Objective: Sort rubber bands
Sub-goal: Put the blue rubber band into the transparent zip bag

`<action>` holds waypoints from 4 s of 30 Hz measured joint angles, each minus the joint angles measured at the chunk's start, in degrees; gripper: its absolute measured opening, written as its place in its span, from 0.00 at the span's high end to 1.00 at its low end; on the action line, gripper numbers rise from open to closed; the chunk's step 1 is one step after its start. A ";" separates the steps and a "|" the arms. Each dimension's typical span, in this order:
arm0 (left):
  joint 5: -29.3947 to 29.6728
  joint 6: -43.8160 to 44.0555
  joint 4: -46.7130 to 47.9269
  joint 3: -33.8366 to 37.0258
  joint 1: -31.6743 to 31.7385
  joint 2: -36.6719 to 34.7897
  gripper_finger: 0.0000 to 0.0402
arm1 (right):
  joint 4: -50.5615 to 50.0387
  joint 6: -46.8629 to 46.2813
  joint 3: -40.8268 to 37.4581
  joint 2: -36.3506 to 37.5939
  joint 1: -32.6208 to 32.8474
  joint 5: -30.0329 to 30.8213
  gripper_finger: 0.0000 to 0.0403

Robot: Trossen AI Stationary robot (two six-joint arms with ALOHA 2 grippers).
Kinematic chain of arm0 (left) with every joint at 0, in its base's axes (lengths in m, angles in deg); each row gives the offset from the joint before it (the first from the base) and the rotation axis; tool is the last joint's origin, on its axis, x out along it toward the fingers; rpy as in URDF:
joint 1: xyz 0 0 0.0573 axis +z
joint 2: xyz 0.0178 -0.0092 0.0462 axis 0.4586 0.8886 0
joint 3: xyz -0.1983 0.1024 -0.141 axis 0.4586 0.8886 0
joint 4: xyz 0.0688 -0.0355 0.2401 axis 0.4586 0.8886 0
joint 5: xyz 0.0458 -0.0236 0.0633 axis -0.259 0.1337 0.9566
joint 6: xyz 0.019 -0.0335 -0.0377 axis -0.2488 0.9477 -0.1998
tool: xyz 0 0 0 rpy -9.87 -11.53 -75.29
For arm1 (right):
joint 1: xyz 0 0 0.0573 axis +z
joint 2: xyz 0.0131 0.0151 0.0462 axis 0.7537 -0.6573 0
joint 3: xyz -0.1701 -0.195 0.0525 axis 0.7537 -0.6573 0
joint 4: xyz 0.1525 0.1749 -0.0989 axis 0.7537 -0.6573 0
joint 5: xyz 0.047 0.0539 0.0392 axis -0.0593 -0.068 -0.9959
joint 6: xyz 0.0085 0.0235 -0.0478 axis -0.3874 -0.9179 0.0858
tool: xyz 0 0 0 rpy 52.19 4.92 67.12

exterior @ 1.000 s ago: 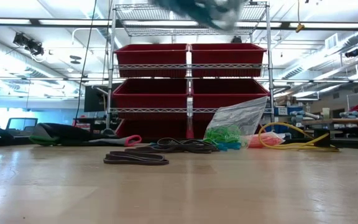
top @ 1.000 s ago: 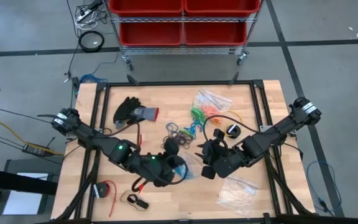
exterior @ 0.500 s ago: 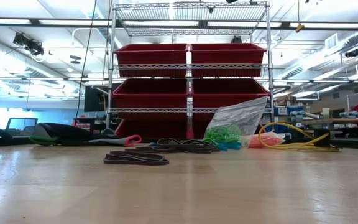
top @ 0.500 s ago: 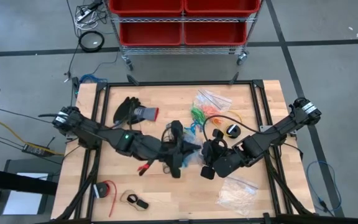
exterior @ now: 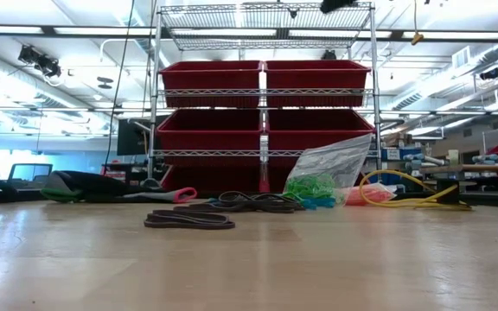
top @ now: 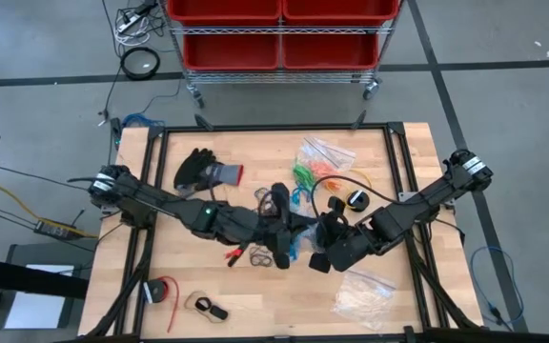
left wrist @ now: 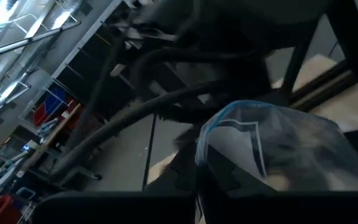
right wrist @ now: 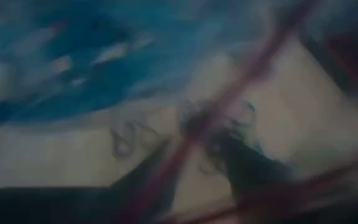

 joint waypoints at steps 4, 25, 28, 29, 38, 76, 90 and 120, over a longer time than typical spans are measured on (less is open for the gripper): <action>0.77 0.04 2.01 -0.05 -1.66 2.61 0.97 | -6.76 -2.18 -0.02 -0.11 0.04 -0.22 0.69; -0.34 0.05 13.92 0.11 -0.65 2.33 0.97 | -5.62 -5.14 0.04 2.74 6.90 -4.32 0.76; -0.34 0.04 13.77 0.21 -0.19 1.27 0.97 | -6.08 -3.53 0.01 1.62 6.68 -5.35 0.76; -0.34 0.04 13.42 0.93 -0.17 0.50 0.97 | -7.20 -3.86 0.00 1.27 6.37 -4.63 0.76; -0.16 0.08 9.94 19.07 -0.08 -8.74 0.97 | -18.13 -10.98 0.00 1.27 4.88 1.27 0.76; -0.19 0.08 18.07 31.52 -4.52 -16.91 0.97 | 51.67 6.10 -32.45 -14.24 -30.97 -21.20 0.76; -0.16 0.09 17.38 31.54 -6.00 -16.89 0.97 | 44.18 6.24 -27.96 -14.02 -34.56 -27.14 0.98; -0.16 0.07 16.31 31.59 -5.98 -16.89 0.97 | 16.08 5.18 -29.07 8.67 -31.09 -35.10 0.99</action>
